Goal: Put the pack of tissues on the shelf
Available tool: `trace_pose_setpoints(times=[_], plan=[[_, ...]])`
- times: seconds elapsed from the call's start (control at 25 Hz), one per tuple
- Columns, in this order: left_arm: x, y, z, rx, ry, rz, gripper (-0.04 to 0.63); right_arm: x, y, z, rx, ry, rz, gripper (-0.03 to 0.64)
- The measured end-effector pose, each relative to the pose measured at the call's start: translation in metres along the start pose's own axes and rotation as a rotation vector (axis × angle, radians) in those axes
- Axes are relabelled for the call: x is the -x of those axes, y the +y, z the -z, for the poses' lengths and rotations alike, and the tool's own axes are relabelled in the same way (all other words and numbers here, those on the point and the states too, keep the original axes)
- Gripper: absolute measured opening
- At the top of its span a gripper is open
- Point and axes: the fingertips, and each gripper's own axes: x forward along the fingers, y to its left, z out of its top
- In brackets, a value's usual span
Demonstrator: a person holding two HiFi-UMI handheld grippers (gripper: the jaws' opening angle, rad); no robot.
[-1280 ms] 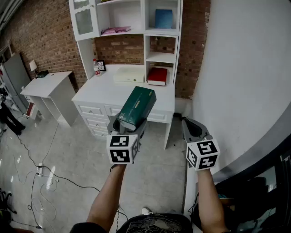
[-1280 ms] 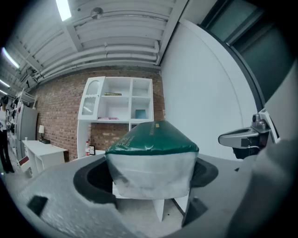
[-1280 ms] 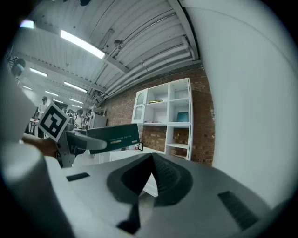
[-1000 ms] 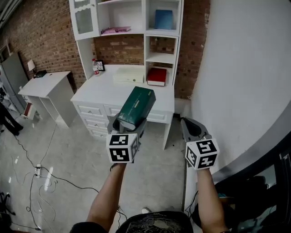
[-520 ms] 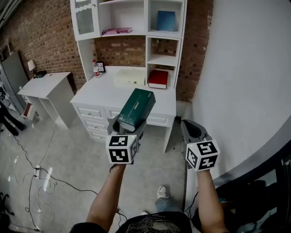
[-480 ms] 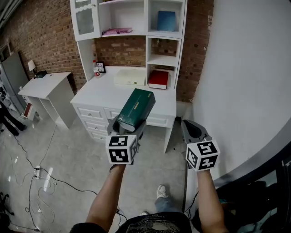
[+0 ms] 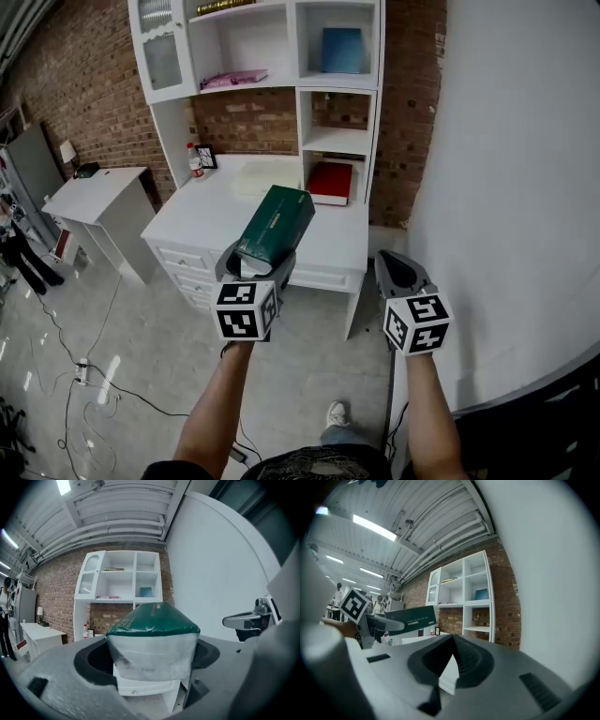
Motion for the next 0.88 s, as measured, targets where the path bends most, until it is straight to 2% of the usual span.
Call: trace_pose_setpoints(times=[0.44,0.88], plan=[[-0.127,0.002,-0.024,-0.016,0.005,-0.033,0.448,-0.104,-0.094,-0.019,0.015,-0.016,-0.033,0.005],[-0.192,0.001,-0.027,-0.003,0.011,-0.053,0.448,-0.157,-0.128,-0.017,0.021,-0.013,-0.083,0.005]])
